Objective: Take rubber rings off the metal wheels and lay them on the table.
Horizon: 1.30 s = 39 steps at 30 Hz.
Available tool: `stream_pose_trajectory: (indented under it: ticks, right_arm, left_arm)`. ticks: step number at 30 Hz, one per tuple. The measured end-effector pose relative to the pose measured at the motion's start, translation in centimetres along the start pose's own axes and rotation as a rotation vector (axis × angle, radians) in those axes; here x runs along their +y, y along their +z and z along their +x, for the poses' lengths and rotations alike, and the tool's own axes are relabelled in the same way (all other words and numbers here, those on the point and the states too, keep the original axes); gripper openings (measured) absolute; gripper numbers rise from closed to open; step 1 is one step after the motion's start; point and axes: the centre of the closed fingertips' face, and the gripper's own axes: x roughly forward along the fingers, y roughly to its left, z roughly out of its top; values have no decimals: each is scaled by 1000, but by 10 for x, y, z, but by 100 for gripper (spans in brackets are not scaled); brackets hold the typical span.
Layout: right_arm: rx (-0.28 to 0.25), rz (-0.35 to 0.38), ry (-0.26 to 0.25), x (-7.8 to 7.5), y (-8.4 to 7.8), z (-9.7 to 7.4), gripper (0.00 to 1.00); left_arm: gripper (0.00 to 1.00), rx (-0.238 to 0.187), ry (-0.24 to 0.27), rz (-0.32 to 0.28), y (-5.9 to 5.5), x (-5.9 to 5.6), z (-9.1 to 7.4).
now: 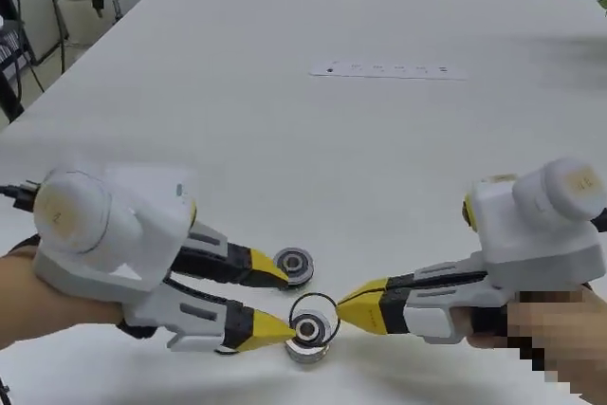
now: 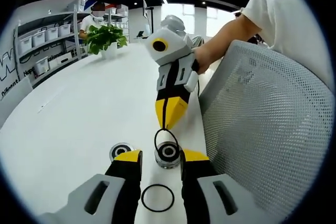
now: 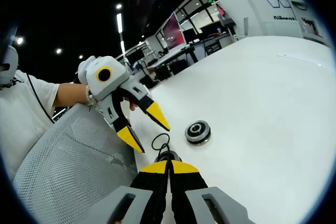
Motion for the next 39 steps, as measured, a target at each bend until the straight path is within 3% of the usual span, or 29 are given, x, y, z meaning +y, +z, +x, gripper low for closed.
stream_pose_trajectory:
  ticks: [4,12,18,26,35,39]
  right_arm:
    - [-1,-3,-4,2,2,-3,0]
    - [-8,-15,-13,4,12,-7,0]
    - [-17,-23,-22,5,19,-10,0]
    - [-16,-32,-25,9,26,-6,0]
    - [0,-47,-12,18,34,5,0]
    - [33,-64,-3,24,32,14,0]
  left_arm:
    - [27,-27,15,-14,6,6,-10]
    - [46,-31,36,-2,6,5,-31]
    - [61,-10,58,-13,-5,0,-47]
    - [75,-16,98,-58,-15,-1,-64]
    - [79,10,118,-97,-34,-8,-74]
    - [79,4,146,-117,-39,-7,-78]
